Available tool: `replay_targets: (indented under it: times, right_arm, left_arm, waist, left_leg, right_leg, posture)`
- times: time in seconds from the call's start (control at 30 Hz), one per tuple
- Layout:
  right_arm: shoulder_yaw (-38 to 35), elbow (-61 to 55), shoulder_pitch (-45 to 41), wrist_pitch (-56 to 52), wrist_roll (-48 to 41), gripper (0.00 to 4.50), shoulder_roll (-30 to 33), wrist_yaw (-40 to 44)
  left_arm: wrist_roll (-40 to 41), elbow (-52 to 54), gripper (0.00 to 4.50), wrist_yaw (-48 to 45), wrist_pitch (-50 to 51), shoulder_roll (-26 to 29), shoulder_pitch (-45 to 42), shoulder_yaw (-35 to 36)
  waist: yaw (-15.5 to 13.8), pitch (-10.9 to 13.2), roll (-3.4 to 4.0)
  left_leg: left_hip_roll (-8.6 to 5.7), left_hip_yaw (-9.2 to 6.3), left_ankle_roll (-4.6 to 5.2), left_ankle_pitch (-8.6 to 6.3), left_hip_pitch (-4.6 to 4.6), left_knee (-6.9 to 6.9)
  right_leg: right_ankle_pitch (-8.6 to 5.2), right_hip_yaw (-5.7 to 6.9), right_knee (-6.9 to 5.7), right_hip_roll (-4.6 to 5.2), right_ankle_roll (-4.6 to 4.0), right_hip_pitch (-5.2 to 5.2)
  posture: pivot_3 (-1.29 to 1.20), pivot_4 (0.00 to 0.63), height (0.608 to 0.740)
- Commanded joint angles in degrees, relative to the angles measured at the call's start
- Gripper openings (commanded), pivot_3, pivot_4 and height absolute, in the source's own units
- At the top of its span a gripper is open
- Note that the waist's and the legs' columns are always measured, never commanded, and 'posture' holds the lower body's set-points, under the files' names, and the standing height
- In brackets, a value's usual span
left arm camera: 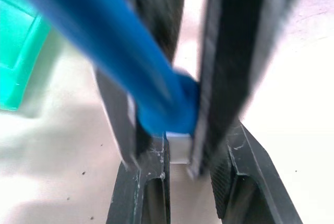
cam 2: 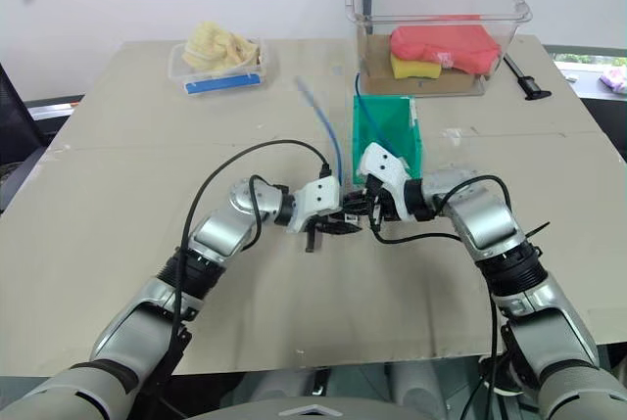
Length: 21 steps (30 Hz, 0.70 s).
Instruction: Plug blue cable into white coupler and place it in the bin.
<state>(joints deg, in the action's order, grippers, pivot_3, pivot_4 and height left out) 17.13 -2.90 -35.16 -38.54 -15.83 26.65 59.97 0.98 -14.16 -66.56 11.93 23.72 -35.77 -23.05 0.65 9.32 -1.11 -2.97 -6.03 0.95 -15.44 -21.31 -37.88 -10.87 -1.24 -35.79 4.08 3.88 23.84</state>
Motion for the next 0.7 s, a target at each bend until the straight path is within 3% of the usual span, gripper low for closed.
replay_targets:
  times: [0.03,0.3,0.7]
  right_arm:
    - [0.45,0.26,2.75,-2.61,0.66,0.00,1.82,-1.14]
    - [2.33,-1.76,4.50,-1.71,0.97,0.00,1.86,-2.51]
    - [-0.49,-2.74,4.97,0.51,-1.03,0.00,-1.91,-6.38]
  left_arm:
    - [2.05,1.20,0.39,-0.39,0.08,0.21,-0.49,2.29]
    - [2.12,-0.13,0.39,-0.44,-0.27,0.26,-1.28,2.47]
    - [2.13,-0.11,0.39,-0.44,-0.45,-0.01,-1.41,2.17]
  waist:
    - [0.04,0.00,0.00]
    - [0.07,0.00,0.00]
    - [0.18,0.00,0.00]
  left_leg:
    - [0.00,0.01,0.00,0.00,0.00,0.00]
    - [0.00,0.01,0.00,0.00,0.00,0.00]
    - [0.01,0.01,0.00,0.00,0.00,0.00]
  right_leg:
    - [0.00,0.00,0.00,0.00,0.00,0.00]
    - [0.00,0.00,0.00,0.00,0.01,0.00]
    - [0.00,0.00,-0.01,-0.02,0.00,0.01]
  posture:
    - [0.00,0.150,0.740]
    - [0.00,0.150,0.740]
    - [0.00,0.150,0.740]
